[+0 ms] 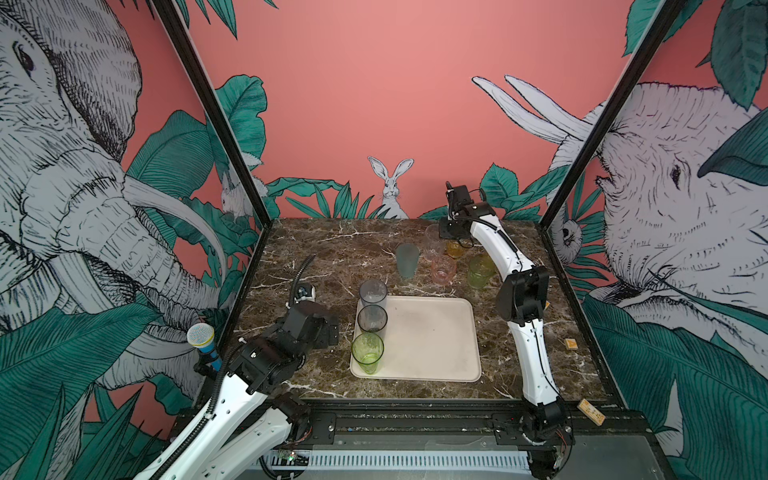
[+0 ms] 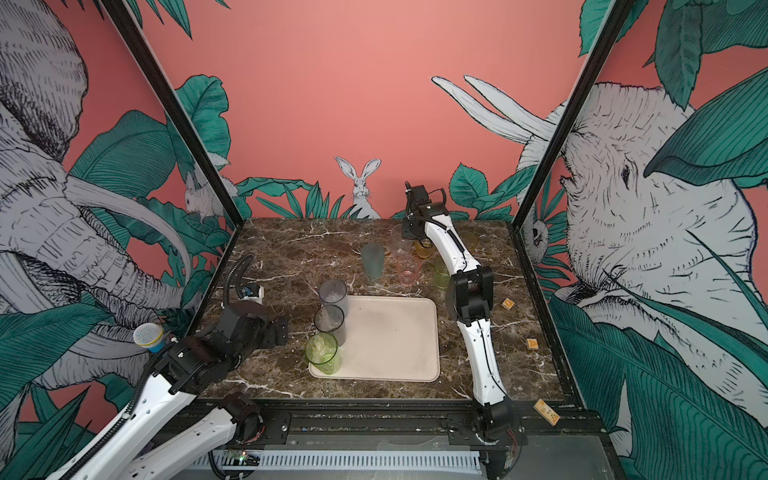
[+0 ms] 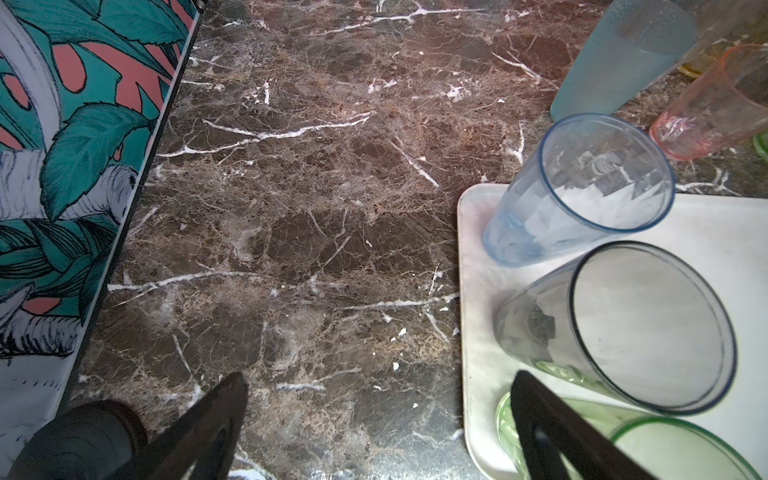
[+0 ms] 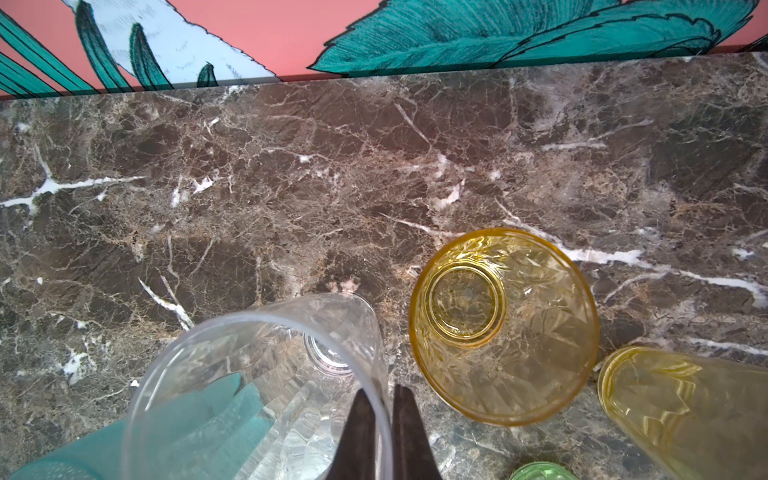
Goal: Place the glasses into the tray
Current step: 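Lower the right gripper into the clear glass rim and close it, then lift the clear glass and carry it over the tray with the right gripper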
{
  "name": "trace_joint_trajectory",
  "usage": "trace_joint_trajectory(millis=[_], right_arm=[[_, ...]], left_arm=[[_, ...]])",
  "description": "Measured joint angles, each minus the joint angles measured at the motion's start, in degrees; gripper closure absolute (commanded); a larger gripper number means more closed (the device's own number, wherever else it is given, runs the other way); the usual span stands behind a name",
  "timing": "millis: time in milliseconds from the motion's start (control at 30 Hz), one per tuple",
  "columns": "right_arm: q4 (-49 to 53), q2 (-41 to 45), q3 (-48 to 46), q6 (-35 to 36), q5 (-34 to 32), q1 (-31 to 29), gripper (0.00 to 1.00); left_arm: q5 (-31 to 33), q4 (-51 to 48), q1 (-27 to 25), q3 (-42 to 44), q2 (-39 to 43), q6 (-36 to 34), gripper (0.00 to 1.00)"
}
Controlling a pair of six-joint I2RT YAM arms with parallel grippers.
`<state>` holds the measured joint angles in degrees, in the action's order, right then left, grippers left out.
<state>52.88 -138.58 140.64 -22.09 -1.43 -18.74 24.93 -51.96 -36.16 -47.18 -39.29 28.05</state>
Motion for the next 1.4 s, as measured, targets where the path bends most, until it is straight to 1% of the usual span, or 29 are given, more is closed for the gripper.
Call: trace_joint_trajectory(millis=[167,300,533,833,1067,1200,1400], right_arm=[[1.42,1.11,0.00,0.66,0.20,0.00,1.00],[2.75,4.07,0.02,1.14,0.24,0.00,1.00],[5.95,12.22,2.60,2.19,0.28,0.00,1.00],[10.95,22.95,2.64,3.50,0.76,0.00,1.00],[14.93,29.31,-2.64,4.46,1.27,-0.50,1.00],[15.87,34.07,-8.61,4.61,1.25,-1.64,1.00],[15.50,42.45,-18.62,4.61,1.03,-5.57,1.00]], left_arm=[[0.04,0.00,0.00,0.00,0.00,0.00,0.01],[0.11,0.00,0.00,0.00,0.00,0.00,0.01],[0.81,0.02,0.00,0.00,-0.02,0.04,0.01],[1.66,0.04,0.00,0.00,-0.57,0.50,0.01],[1.70,0.20,0.00,-0.02,-1.73,0.63,0.01],[1.73,1.03,0.00,-0.04,-2.99,0.63,0.01],[1.81,1.60,0.00,-0.42,-4.92,0.63,0.01]])
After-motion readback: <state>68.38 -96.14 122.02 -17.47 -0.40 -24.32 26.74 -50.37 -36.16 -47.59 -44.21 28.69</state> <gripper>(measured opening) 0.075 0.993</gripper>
